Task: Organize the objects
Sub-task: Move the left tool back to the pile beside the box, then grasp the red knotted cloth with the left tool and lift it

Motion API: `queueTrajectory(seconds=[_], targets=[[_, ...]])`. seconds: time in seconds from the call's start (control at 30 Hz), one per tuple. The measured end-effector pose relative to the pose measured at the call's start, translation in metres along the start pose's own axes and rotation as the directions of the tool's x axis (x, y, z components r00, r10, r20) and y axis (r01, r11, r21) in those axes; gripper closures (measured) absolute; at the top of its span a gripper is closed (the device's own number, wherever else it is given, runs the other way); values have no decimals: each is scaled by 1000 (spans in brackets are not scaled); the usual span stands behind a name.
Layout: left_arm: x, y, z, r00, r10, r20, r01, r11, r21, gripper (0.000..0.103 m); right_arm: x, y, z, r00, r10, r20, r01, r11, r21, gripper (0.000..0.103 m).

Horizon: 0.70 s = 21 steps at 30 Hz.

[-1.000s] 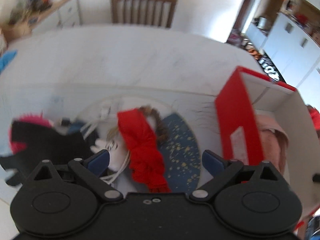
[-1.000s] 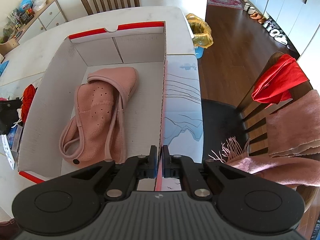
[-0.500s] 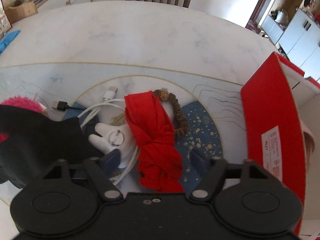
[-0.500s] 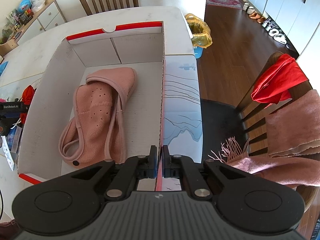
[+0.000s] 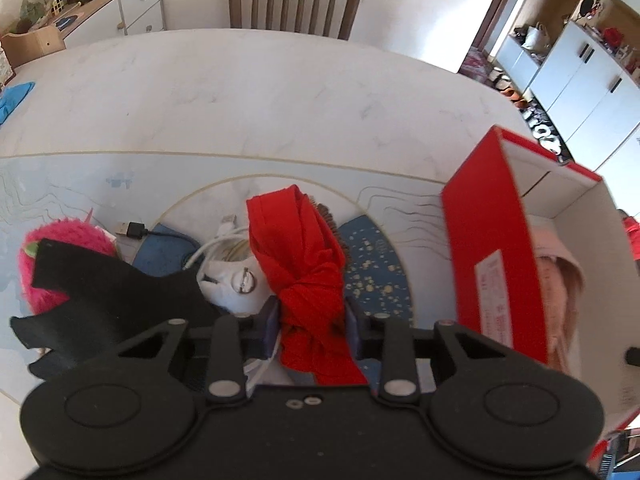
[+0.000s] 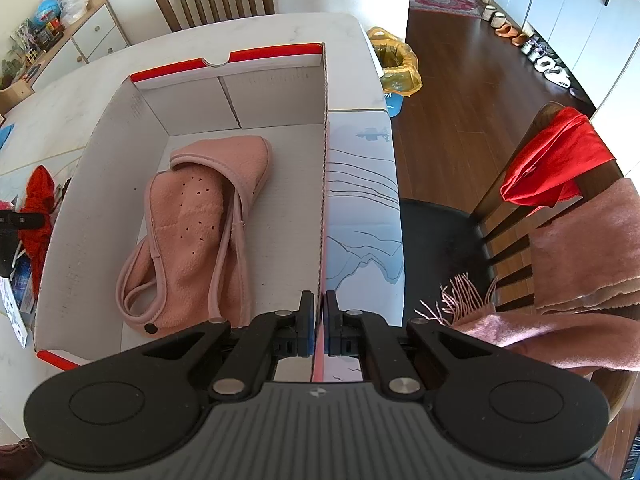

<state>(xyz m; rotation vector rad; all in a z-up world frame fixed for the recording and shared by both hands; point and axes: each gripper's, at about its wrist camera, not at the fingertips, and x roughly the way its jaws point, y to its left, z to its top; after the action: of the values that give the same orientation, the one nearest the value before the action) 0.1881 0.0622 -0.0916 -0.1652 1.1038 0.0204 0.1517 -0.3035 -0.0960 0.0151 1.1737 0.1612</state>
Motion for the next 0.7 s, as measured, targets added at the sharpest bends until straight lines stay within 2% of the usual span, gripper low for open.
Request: queueTrajectory(seconds=[0.17,0.37,0.53,0.63,0.7], targets=[[-9,-2,3,1000,-28,12,27,999,17,72,0,0,0,1000,0,0,0,1000,0,100],[0,-3,2,994,-96,-46,97,994,39,71,0,-1,0,1000,0,0,0,1000,-1,100],[18,-6,-6,991,-100,-90,106,993,59,71,0,-1,0,1000,-1,1,1,1000,-3,100],[25,-10,-12,991,-93,-96,101,992,80,66,0,-1,0,1000,-1,1,1,1000,-4,100],[29,-9,-14,991,-88,-100,96,992,80,67,0,-1,0,1000,-1,1,1,1000,-5,100]])
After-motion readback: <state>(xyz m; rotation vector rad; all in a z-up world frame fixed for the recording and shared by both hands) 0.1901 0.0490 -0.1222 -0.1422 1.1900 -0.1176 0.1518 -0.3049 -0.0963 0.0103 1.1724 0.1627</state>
